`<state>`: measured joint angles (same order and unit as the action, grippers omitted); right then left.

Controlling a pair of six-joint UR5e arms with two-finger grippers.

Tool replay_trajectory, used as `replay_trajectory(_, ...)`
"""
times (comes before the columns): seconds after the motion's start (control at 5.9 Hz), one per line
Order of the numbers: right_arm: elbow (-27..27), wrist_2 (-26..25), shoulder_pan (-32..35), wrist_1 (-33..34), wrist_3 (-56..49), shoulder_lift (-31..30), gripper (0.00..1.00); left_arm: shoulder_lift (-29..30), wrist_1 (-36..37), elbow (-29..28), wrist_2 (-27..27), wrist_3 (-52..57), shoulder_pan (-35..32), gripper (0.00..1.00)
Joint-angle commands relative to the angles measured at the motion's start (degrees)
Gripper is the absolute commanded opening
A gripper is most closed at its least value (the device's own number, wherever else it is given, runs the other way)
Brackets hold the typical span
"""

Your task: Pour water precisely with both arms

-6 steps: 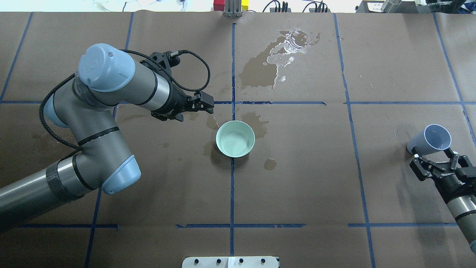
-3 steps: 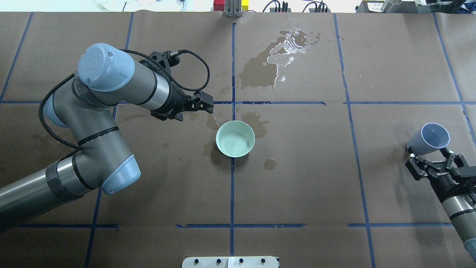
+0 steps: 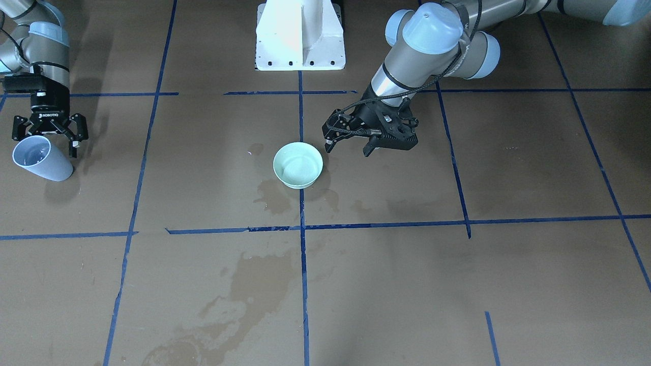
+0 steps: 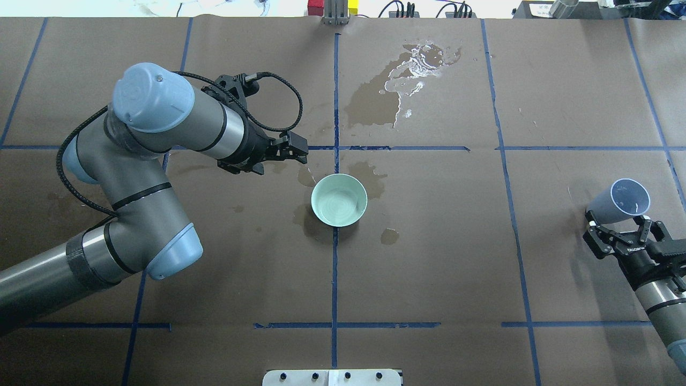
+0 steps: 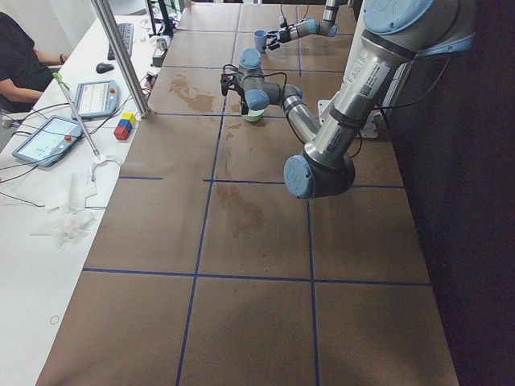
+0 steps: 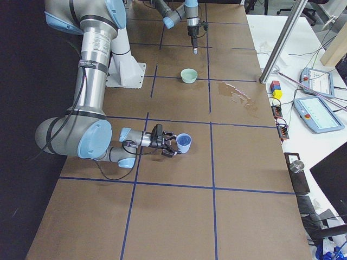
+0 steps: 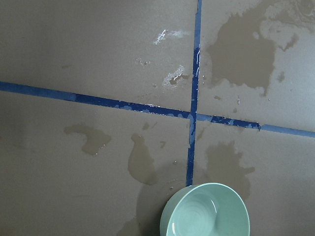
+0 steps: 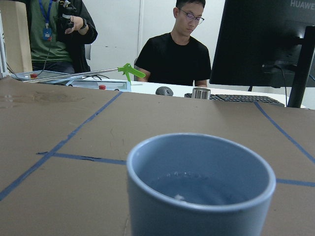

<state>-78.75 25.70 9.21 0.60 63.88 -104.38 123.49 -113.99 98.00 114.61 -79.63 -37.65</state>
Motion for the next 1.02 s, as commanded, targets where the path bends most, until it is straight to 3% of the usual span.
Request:
replay_trajectory(0.0, 1.4, 0.3, 1.6, -0.6, -1.0, 1.0, 0.98, 0.0, 0.0, 0.1, 0.0, 0.0, -0.1, 1.0)
replay_trajectory(0.85, 2.3, 2.3, 5.7, -0.7, -3.8, 3.2, 0.96, -0.4, -0.1, 0.3, 0.0, -0.1, -0.1, 1.0)
